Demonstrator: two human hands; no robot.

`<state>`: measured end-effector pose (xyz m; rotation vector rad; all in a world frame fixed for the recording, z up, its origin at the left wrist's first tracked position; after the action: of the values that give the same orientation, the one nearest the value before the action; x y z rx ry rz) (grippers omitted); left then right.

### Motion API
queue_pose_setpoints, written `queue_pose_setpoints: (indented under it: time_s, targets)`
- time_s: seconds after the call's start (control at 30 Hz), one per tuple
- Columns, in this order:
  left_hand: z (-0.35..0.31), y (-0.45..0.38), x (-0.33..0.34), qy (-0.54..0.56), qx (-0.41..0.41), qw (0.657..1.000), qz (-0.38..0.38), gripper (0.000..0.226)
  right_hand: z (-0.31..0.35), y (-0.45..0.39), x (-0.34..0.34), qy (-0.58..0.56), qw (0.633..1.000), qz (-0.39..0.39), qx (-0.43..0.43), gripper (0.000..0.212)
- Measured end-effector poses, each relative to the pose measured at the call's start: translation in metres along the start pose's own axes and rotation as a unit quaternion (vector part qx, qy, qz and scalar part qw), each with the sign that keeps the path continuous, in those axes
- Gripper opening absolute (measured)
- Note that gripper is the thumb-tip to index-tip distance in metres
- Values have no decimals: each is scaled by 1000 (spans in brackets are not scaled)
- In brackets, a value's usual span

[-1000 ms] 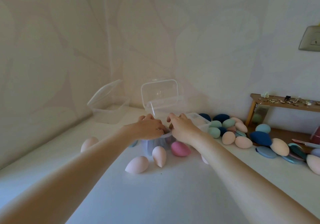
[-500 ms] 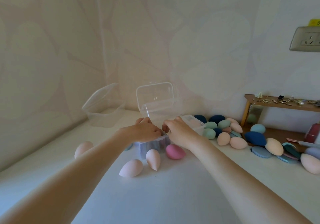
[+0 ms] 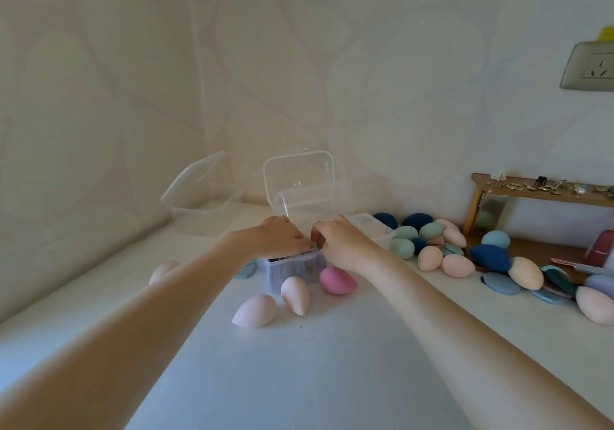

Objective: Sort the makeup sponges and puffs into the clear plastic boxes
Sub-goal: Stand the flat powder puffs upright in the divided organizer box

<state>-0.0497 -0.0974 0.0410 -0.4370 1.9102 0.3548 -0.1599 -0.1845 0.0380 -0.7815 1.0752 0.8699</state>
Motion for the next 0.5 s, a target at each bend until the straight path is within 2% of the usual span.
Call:
queue_pose_setpoints:
  time_s: [0.1, 0.23, 0.33, 0.5]
  targets:
    - [13, 11, -9, 50, 37, 997, -35, 30, 2, 1, -3, -10, 1000, 7, -4, 39]
    - [9, 17, -8, -31, 59, 998, -14, 31, 8, 2, -4, -30, 1000, 7, -1, 38]
    - [-2, 13, -2, -98, 45, 994, -20, 28, 13, 5, -7, -31, 999, 9, 0, 38]
    - [4, 12, -3, -35, 49, 994, -90, 24, 10, 12, -9, -53, 998, 13, -12, 47]
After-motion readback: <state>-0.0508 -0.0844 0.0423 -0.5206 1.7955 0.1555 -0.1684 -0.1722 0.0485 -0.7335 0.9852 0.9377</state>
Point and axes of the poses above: each hand's wrist, its own y-axis away from the middle knuckle, its own x-axis out of the palm, z = x × y, the point moved 1 cm from there along -y, towards the middle knuckle
